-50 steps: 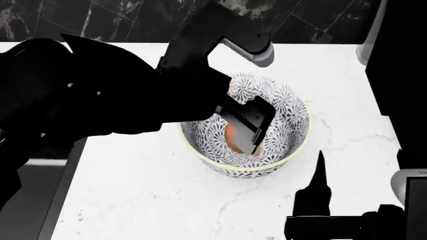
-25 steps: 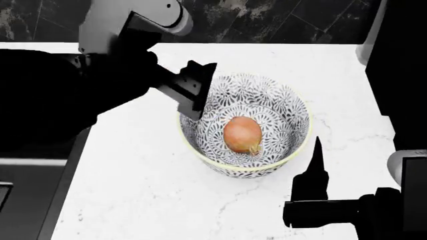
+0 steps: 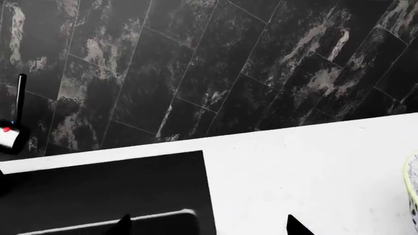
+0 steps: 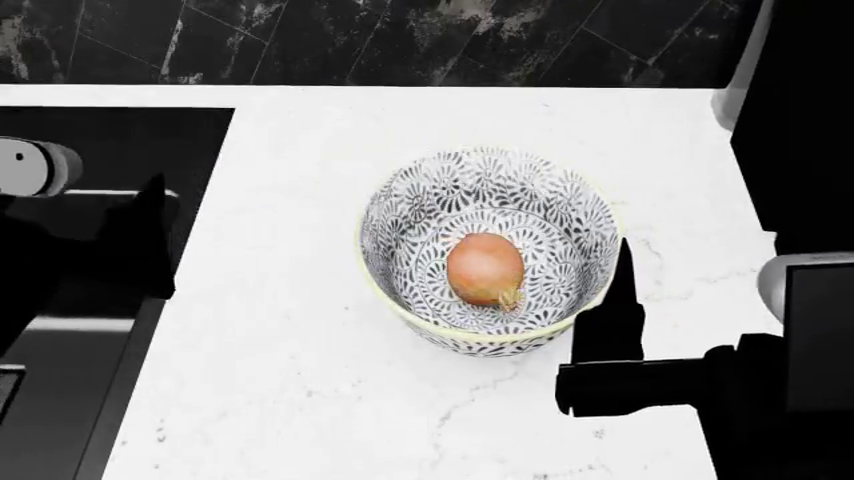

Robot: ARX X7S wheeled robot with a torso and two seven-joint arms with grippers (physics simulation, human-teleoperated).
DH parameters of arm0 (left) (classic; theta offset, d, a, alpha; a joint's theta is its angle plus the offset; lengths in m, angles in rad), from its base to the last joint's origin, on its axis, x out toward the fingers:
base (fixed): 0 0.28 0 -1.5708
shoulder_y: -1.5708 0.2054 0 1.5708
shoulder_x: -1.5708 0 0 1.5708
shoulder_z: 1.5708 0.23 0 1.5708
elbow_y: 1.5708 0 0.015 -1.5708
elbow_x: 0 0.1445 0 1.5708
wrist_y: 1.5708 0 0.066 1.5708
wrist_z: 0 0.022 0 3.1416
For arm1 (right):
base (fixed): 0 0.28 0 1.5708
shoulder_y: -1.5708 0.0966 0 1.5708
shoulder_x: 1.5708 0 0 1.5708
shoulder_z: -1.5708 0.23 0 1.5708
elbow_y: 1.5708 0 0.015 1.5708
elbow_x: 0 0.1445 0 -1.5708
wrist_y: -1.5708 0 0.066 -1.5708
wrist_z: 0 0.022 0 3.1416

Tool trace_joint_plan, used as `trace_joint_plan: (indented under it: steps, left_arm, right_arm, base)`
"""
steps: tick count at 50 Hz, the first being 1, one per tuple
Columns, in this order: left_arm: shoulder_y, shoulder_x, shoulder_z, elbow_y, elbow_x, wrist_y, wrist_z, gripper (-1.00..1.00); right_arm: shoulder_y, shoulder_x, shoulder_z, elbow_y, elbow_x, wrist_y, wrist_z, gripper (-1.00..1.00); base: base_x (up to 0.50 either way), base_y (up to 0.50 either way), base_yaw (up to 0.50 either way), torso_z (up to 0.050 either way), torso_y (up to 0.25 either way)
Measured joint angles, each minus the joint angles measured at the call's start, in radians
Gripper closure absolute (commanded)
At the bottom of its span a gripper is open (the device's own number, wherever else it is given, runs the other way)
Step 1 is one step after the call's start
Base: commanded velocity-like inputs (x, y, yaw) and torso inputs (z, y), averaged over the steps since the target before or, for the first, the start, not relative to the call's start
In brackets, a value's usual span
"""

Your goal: Pick the broccolis and asparaguss from the sink and place them in one bowl. Place the onion in the other bowl. Then turn off the sink faucet.

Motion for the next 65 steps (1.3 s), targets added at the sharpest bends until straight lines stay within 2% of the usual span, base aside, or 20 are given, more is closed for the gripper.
trace_joint_plan:
  steps: [5,25,65]
  left_arm:
    - [0.046,-0.038,-0.007,0.042,0.01,0.034,-0.029,-1.0]
    - [0.14,-0.114,-0.027,0.119,0.023,0.111,-0.063,-1.0]
    - [0.223,-0.136,-0.015,0.154,0.045,0.152,-0.068,-1.0]
  right_arm:
    - [-0.011,-0.006,-0.004,0.001,-0.013,-0.009,-0.008,-1.0]
    - [-0.058,-0.037,-0.02,0.004,-0.078,-0.048,-0.025,-1.0]
    - [-0.096,-0.07,-0.037,0.016,-0.131,-0.082,-0.035,-1.0]
  base:
    - [0.0,0.04,0.0,0.0,0.0]
    - [0.0,0.49,0.0,0.0,0.0]
    - [-0.04,0.5,0.0,0.0,0.0]
